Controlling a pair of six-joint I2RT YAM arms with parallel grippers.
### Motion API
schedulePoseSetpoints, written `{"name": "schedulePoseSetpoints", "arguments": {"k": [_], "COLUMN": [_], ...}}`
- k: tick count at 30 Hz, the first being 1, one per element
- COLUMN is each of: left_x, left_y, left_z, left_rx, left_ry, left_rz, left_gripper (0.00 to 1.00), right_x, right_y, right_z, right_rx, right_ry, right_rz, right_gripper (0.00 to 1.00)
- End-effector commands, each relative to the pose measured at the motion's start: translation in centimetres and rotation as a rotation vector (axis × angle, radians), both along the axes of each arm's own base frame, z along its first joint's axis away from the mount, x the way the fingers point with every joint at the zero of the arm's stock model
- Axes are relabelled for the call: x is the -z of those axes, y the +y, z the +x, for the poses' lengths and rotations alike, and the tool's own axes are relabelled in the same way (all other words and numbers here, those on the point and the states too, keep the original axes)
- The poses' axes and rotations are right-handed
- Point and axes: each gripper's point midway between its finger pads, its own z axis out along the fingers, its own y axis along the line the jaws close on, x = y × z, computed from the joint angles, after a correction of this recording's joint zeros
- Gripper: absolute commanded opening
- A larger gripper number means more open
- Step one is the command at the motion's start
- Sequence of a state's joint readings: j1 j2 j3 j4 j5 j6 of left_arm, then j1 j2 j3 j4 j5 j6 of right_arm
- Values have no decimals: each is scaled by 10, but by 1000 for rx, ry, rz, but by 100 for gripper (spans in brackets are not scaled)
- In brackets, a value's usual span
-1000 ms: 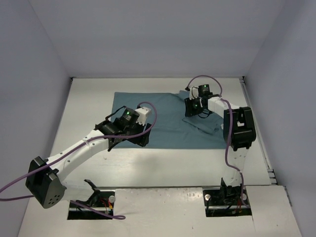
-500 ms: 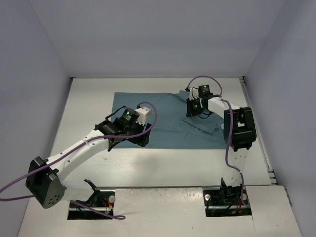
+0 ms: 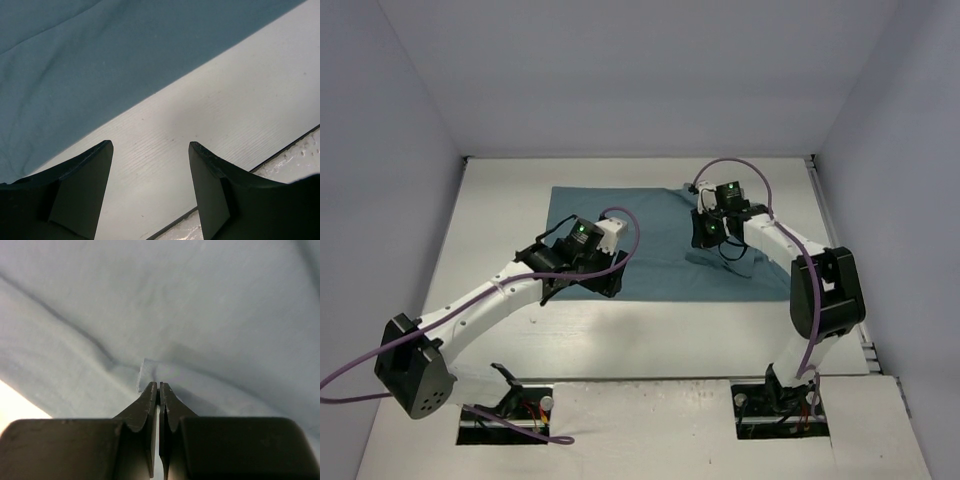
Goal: Fold and stack the t-shirts
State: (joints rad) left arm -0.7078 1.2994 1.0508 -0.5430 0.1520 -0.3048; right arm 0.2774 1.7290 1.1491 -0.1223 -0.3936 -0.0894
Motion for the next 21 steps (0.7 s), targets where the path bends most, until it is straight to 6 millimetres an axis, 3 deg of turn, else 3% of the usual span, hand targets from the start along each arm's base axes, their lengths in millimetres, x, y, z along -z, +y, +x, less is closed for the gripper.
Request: {"name": "schedulePoseSetpoints", "arguments": {"k": [1,5,8,11,13,17,18,21], "left_x": [-22,-20,-19,-23,-26,-46,-54,-50], "left_y": [-11,-13,-15,-21,-26,-49,-59,-86], "left_z": [12,13,14,19,24,50,58,77], "left_rx": [18,21,20,18,14,-2,-3,-12], "left_ry": [-62,-58,-52,-55,-56,-83,-91,-57], "left_rz": [-30,-31,-33,-50,-58,-99,-119,-150], "left_gripper": [60,60,60,60,60,60,60,60], "right_x": [-5,9,17,3,-17,-80,-85,-83], "right_y": [7,14,13,13,6,-38,-49,-94], "right_z": [-18,-37,-46,-43,-30,2,4,12], "right_rx": [23,14,28,66,117,354,404,543], "right_ry": [-1,48,78,51,-16,-189,-198,-180], "right_rz": [-9,-17,-19,-2,-15,-54,-61,-63], "right_gripper": [0,1,15,30,40,47,47,46]}}
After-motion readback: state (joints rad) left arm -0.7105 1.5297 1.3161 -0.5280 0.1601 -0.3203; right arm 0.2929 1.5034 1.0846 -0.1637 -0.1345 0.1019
